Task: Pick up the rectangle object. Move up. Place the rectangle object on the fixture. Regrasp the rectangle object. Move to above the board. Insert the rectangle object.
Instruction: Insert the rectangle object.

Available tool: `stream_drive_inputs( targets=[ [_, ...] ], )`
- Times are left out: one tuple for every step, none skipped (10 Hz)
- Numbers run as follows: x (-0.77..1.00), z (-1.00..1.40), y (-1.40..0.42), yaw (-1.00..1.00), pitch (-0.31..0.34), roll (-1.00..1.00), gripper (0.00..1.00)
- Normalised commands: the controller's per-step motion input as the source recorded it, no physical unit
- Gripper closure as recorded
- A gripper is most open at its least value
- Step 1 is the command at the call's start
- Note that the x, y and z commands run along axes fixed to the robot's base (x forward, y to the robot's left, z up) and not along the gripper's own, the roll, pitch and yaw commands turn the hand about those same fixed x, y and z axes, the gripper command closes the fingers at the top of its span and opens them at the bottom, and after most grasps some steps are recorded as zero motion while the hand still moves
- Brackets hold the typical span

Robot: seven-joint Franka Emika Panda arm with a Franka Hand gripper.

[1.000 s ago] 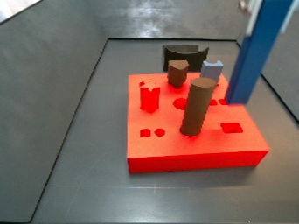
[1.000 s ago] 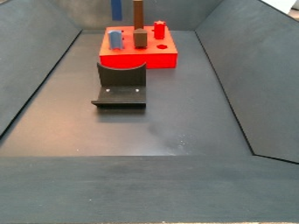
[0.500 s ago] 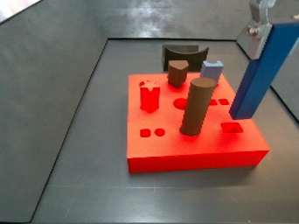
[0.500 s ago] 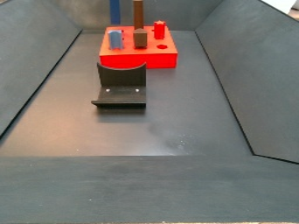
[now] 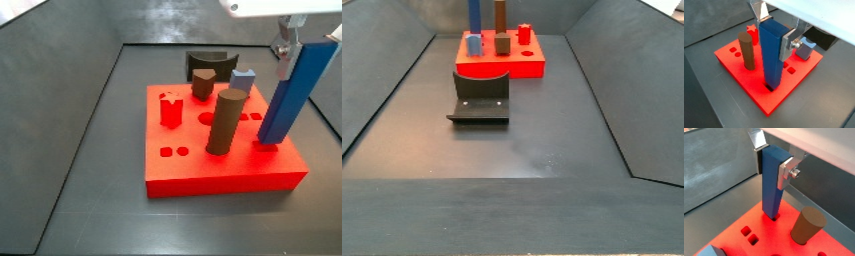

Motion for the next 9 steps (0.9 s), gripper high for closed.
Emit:
stream_drive_inputs(
  targets=[
    [-0.07,-0.19,0.0,0.0,-0.026,-0.06,1.0],
    [0.0,-0.23,0.0,0.0,-0.05,-0.08,1.0],
    [0.0,-0.2,0.0,0.0,-0.026,-0.06,1.0],
    [0.0,-0.16,-0.02,0.0,-0.019,-0.04,1.0],
    [0.0,-0.13,-0.05,0.0,-0.016,-0.03,1.0],
    [0.0,-0.11,-0.09,0.0,-0.019,-0.02,1.0],
    [0.0,-0.09,-0.14,0.0,-0.011,-0.01,1.0],
    [0.0,-0.08,-0.13,0.0,-0.019,-0.02,1.0],
    [0.04,-0.18,-0.05,0.0,0.0,0.0,1.0]
  ],
)
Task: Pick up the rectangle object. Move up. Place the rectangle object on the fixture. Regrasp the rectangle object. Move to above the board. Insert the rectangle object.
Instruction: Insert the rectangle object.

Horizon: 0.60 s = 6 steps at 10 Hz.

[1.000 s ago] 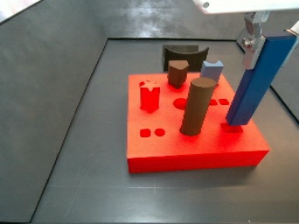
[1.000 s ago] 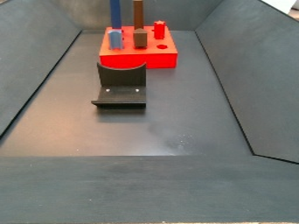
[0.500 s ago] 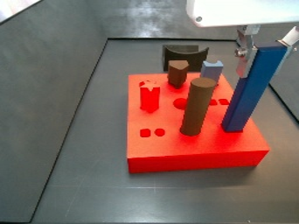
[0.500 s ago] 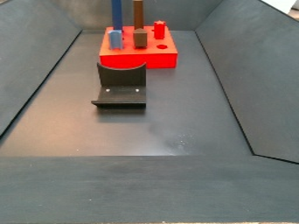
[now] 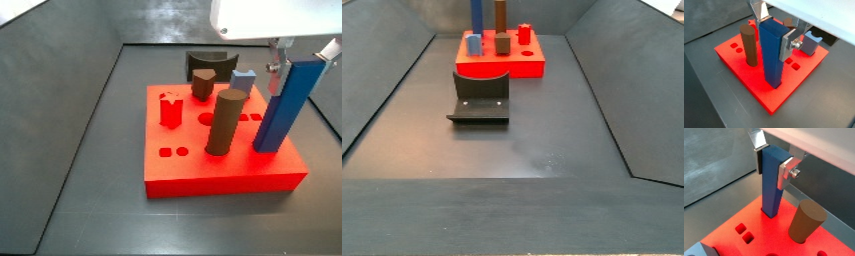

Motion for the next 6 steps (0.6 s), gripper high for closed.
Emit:
stream_drive_inputs(
  targets=[
    [0.13,-0.32,-0.04,0.0,0.0,0.0,1.0],
    [0.16,-0.41,-0.01,0.0,0.0,0.01,1.0],
    [0.18,-0.47,0.0,0.0,0.0,0.01,1.0],
    [0.18,-0.46,0.0,0.0,0.0,0.0,1.0],
    [0.1,-0.36,0.0,0.0,0.0,0.0,1.0],
    [0.03,-0.24,0.0,0.0,0.0,0.0,1.0]
  ],
)
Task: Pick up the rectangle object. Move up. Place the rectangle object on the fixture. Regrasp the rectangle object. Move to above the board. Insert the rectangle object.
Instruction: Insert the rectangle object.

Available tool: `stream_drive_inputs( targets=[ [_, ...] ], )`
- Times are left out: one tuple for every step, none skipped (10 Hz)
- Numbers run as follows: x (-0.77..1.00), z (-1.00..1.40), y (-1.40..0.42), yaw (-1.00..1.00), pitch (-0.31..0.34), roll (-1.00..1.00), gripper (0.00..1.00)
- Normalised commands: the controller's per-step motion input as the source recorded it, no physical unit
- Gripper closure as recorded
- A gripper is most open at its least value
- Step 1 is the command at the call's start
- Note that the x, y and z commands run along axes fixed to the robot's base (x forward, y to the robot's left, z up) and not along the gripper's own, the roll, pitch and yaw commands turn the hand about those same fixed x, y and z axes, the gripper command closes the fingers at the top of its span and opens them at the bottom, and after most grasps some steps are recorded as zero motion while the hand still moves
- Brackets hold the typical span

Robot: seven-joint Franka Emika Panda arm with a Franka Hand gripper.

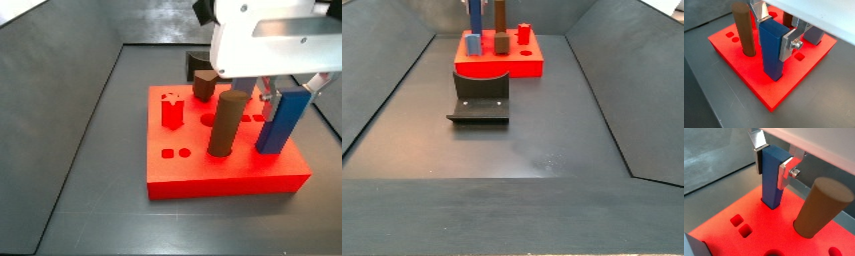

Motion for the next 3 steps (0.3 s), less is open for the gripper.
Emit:
stream_drive_inputs(
  targets=[
    [0.0,-0.01,0.0,0.0,-0.001,-0.02,1.0],
    [0.0,0.0,0.03,0.0,-0.009,-0.04,1.0],
    [0.0,0.0,0.0,0.0,0.0,0.0,1.0]
  ],
)
